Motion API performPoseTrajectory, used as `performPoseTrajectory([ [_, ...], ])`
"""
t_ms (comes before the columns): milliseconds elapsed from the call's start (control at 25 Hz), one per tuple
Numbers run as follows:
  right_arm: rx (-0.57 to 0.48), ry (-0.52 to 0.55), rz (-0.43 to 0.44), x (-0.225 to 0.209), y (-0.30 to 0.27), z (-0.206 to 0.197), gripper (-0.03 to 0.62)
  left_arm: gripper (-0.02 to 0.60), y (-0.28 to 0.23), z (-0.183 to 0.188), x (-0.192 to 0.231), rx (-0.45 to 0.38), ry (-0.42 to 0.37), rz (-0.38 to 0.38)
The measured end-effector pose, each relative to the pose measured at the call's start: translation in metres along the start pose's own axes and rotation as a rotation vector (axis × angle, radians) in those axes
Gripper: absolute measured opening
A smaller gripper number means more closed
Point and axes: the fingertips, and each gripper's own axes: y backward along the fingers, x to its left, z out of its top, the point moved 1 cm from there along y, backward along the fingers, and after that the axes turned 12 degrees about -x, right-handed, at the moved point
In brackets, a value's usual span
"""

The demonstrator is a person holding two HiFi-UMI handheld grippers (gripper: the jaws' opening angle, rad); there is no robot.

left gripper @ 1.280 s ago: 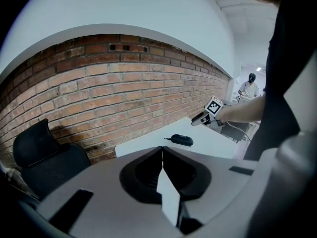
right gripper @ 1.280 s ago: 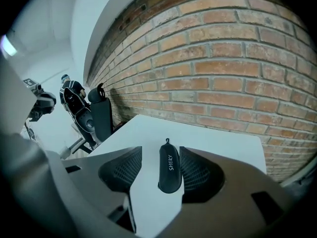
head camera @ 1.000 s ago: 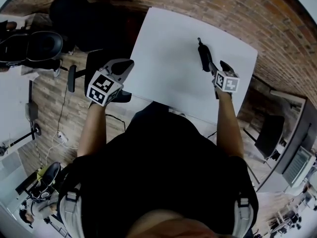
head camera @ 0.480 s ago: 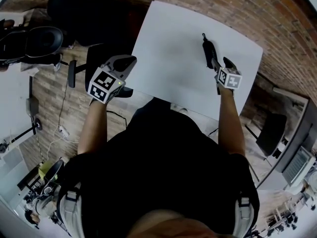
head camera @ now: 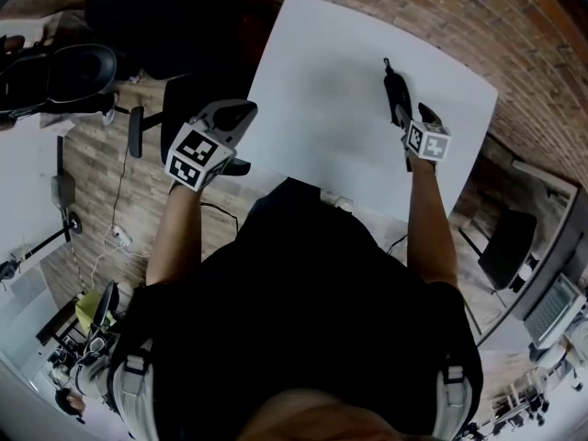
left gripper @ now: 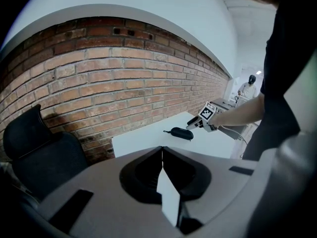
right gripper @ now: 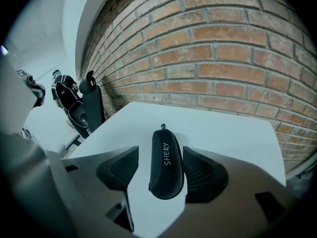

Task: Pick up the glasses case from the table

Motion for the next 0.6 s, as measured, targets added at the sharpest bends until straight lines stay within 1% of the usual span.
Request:
performPoseTrajectory([
  [600, 0.075, 0.027, 0.015, -0.001, -0.037, -0.021, 0.296, 0.009, -0.011, -0.02, 0.008, 0.049, 0.043, -0.022],
])
